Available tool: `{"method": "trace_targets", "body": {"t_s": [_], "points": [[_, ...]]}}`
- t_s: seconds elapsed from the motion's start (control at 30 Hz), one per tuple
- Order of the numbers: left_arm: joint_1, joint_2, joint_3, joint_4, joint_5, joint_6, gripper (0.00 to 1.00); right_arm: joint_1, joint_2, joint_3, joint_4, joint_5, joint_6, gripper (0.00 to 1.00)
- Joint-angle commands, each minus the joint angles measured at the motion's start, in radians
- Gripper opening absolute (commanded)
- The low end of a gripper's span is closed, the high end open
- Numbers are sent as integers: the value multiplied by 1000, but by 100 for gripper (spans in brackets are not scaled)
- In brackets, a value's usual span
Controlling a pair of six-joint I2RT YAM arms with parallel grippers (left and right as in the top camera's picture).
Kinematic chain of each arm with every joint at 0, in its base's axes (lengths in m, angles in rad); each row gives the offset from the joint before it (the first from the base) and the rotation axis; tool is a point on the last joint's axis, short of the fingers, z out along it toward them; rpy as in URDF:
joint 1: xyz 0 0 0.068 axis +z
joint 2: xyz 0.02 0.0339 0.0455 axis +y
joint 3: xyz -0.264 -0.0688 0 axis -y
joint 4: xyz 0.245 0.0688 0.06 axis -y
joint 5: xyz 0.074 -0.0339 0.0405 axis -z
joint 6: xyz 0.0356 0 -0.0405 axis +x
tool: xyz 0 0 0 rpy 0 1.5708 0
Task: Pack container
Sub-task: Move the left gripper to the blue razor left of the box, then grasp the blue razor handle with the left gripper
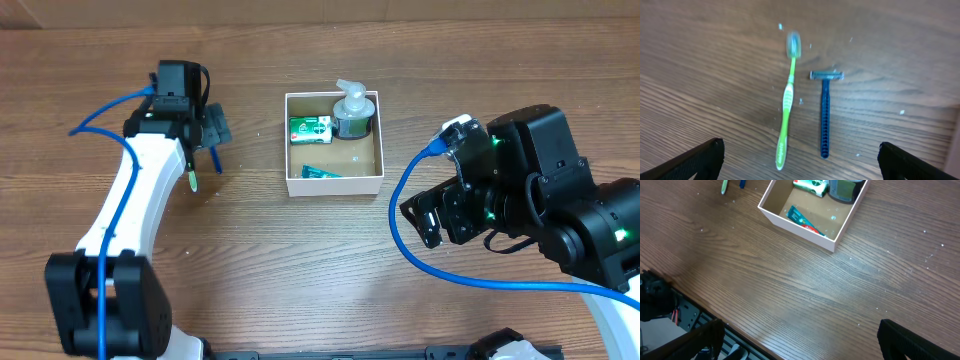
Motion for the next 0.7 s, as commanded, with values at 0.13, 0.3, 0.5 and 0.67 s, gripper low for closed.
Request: {"method": "trace_targets", "body": {"t_s": [0.13, 0.3, 0.5, 0.67], "points": [[4, 154, 13, 32, 106, -59, 100, -3, -6, -1, 7, 7, 8, 100], [3, 226, 13, 59, 140, -97, 100, -3, -6, -1, 6, 7, 8, 100], [0, 272, 13, 99, 172, -103, 100, -3, -6, -1, 7, 7, 8, 100], [-25, 290, 13, 135, 139, -103, 97, -3, -6, -1, 7, 7, 8, 100]]}}
